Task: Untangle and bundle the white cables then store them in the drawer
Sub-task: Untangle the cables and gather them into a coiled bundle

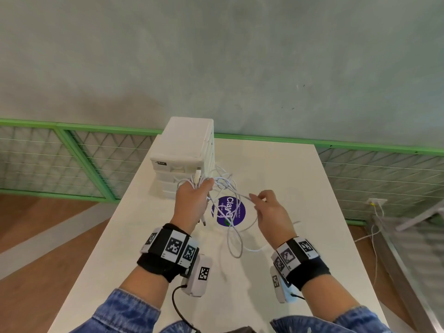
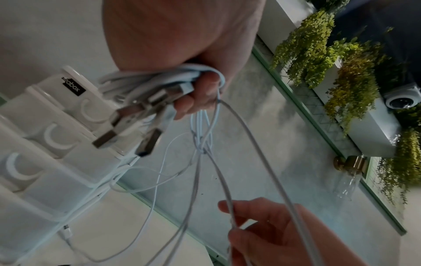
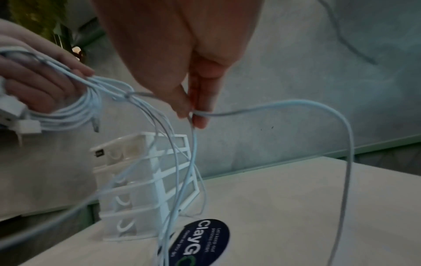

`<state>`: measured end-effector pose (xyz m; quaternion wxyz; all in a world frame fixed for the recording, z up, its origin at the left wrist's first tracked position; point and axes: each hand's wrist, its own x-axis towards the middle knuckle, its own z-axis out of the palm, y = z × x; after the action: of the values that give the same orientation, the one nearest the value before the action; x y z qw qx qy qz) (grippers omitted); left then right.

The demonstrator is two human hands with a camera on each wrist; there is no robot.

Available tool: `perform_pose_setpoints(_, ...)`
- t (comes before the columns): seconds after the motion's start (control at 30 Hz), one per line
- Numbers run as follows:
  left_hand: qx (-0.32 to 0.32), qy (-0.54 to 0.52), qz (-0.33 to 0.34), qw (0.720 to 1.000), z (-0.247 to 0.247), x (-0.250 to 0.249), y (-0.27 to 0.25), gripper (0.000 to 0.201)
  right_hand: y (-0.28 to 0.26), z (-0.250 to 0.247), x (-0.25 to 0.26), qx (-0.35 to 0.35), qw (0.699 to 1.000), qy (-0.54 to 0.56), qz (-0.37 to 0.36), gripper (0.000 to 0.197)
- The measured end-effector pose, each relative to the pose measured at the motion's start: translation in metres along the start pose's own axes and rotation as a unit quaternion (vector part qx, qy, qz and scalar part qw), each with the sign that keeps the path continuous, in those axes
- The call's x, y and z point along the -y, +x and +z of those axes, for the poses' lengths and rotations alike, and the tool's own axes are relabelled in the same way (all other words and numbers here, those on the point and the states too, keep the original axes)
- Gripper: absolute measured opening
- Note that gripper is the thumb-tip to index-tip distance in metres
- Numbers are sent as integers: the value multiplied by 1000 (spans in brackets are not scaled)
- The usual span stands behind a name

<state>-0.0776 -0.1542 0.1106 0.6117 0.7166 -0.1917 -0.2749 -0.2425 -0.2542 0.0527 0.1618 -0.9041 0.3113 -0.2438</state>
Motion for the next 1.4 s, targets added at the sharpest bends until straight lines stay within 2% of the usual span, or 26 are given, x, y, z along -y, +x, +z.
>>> perform_pose_setpoints(0.1, -23, -39, 19, 999, 2, -2, -4, 30, -5, 7, -19, -19, 999, -4, 33, 38)
perform_pose_setpoints(0.17, -43, -71, 32, 996, 1, -5, -4, 30, -15, 9, -34, -8, 993, 1, 114, 36)
perform_pose_setpoints(0.27, -48, -90, 62, 993, -4, -11, -1, 25, -37, 11, -64, 76, 967, -43, 240, 35)
perform_pose_setpoints(0.33, -54, -103, 67, 991, -5, -12, 2, 24, -48, 13, -83, 152, 938, -90, 299, 34)
perform_pose_setpoints(0.43, -64, -128, 61, 988, -6, -13, 4, 22, -62, 13, -101, 238, 894, -135, 354, 32)
perform_pose_setpoints(0.53, -53, -128, 68, 988, -8, -20, 4, 24, -73, 13, -111, 268, 868, -149, 392, 28)
perform_pose_setpoints(0.63, -41, -104, 68, 991, -5, -20, 3, 28, -68, 17, -102, 306, 866, -135, 371, 34)
perform_pose_setpoints(0.67, -38, -92, 66, 993, -2, -18, 3, 29, -61, 18, -95, 316, 876, -109, 348, 42)
perform_pose_setpoints(0.73, -29, -79, 60, 995, 3, -13, 1, 29, -41, 15, -70, 290, 904, -7, 313, 56)
perform_pose_setpoints(0.77, -27, -78, 58, 995, 6, -10, 0, 30, -31, 12, -56, 259, 921, 49, 288, 51)
perform_pose_setpoints(0.87, -20, -59, 63, 996, 9, -7, -4, 35, -8, 0, -15, 152, 952, 161, 213, 9)
perform_pose_setpoints(0.93, -5, -33, 74, 997, 9, -6, -6, 38, -3, -2, 4, 105, 950, 224, 190, 13)
perform_pose_setpoints(1.03, 28, -3, 68, 997, 8, -5, -10, 40, -5, -1, 19, 74, 935, 309, 161, 12)
perform_pose_setpoints(1.1, 41, 5, 63, 997, 8, -4, -12, 41, -8, -2, 23, 44, 932, 329, 143, 21)
perform_pose_setpoints(1.17, 45, 12, 65, 997, 8, -3, -12, 45, -8, -4, 24, 13, 932, 335, 138, 19)
perform_pose_setpoints(1.33, 56, 24, 49, 997, 11, -5, -14, 40, -5, -2, 15, 29, 962, 235, 136, 14)
perform_pose_setpoints(1.4, 63, 33, 52, 996, 11, -6, -15, 39, -5, -2, 9, 12, 962, 221, 158, 9)
